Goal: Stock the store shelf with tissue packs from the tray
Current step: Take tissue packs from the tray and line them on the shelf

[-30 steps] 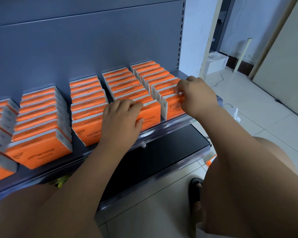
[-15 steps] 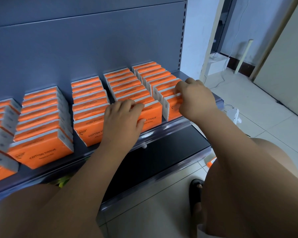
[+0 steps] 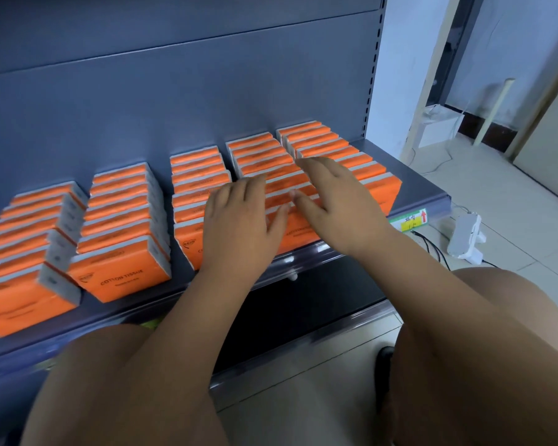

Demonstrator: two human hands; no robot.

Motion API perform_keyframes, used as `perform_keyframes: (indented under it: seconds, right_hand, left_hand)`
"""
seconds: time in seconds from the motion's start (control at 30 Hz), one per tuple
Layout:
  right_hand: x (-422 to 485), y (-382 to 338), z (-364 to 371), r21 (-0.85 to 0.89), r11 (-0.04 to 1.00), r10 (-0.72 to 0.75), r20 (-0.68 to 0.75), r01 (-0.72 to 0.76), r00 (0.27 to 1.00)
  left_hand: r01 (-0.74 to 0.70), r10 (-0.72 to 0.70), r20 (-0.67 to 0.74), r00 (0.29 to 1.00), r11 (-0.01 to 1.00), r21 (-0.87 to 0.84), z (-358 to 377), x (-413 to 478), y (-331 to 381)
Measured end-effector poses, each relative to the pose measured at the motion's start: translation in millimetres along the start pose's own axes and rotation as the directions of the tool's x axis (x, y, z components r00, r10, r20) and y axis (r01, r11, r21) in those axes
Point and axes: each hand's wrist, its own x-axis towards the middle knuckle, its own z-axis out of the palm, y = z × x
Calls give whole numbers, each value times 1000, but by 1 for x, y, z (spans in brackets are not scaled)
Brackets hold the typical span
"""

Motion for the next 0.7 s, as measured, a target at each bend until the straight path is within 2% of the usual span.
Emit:
perform_keyframes:
  seconds: [0.23,0.4,0.57,0.7]
  right_hand:
    - [11,-45,13,35,999,-33,-16,34,999]
    - [13,-95,29,206,973,-99,-47,106,994]
    - [12,-159,58,261,949,-188,10,179,982]
    - [-2,-214,88,343,894,-322,44,288,946]
  left_hand:
    - [186,-185,-97,978,982,8,-34,-10,-43]
    - [279,-253,-189,949,951,131,-73,-34,-77]
    - [425,-366,-244,898,864,270,-110,-91,-112]
    - [568,-507,-262,821,770,290,-131,-159,-144]
